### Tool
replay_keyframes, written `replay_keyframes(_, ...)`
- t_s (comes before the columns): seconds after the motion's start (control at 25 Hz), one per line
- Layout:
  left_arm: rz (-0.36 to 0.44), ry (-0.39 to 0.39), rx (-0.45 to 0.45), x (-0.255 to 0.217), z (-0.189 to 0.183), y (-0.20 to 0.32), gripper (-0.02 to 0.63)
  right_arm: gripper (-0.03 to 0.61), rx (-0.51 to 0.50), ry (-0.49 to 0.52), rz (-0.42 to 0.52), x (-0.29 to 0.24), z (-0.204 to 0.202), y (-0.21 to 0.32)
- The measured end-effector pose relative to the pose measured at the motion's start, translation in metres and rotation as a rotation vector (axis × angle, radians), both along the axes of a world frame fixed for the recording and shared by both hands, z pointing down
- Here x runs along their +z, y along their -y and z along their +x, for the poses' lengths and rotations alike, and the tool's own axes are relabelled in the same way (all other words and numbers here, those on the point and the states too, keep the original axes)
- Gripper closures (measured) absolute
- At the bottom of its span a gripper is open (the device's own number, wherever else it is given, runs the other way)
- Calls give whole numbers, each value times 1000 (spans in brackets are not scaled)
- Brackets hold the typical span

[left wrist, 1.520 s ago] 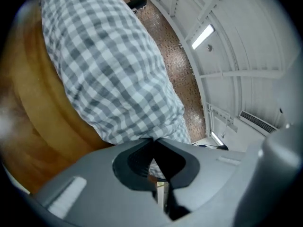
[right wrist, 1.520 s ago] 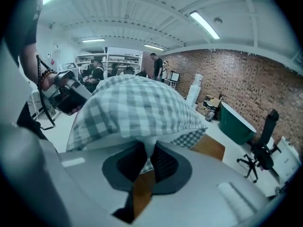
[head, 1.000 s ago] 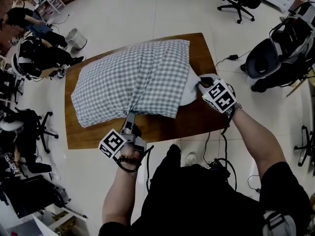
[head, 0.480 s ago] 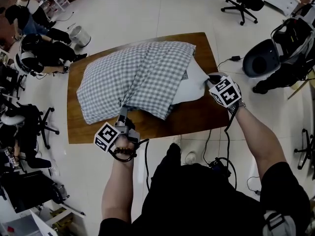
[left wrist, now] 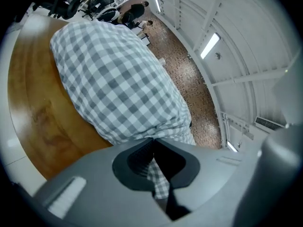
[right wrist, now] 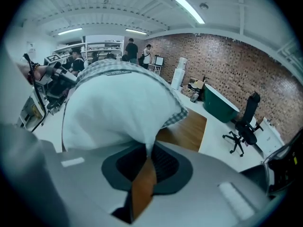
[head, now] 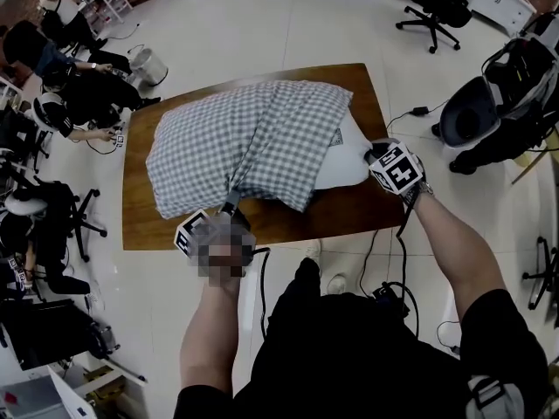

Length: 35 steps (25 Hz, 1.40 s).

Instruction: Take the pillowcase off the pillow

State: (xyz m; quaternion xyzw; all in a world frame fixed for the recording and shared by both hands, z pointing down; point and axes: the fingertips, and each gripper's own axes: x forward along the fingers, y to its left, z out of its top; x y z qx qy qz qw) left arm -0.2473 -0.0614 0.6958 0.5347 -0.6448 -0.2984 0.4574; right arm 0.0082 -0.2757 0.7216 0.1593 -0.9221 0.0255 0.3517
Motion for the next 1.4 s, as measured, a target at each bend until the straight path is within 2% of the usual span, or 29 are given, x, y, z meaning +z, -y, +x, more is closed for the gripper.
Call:
replay_keyframes(0.16, 2, -3, 38, -13, 16, -1, 578, 510, -5, -57, 5, 7, 10, -7)
replay_keyframes(0.28, -2, -6, 65, -24, 22, -1, 515, 485, -14, -94, 13, 4, 16, -12)
replay_keyframes(0.44, -14, 8, 101, -32, 31, 10, 432, 483, -14, -85, 35, -8, 22, -5)
replay_keyframes(0.64, -6, 42, 132, -56, 54, 4, 405, 482, -8, -41, 57, -39, 40, -12)
replay_keyframes(0.84, 2, 116, 164, -87, 77, 7, 405, 482, -10, 5, 78, -58, 56, -16)
replay_keyframes(1.04, 11, 200, 237, -124, 102, 7, 405, 482, -11, 46, 97, -78, 65, -33)
replay_keyframes(1.24, 12, 301, 361, -158, 109, 24, 405, 480, 0, 70, 107, -93, 53, -31)
replay_keyframes(1.4, 26, 406, 497, -208, 107, 43, 405, 466, 21, 90, 116, -123, 38, -26)
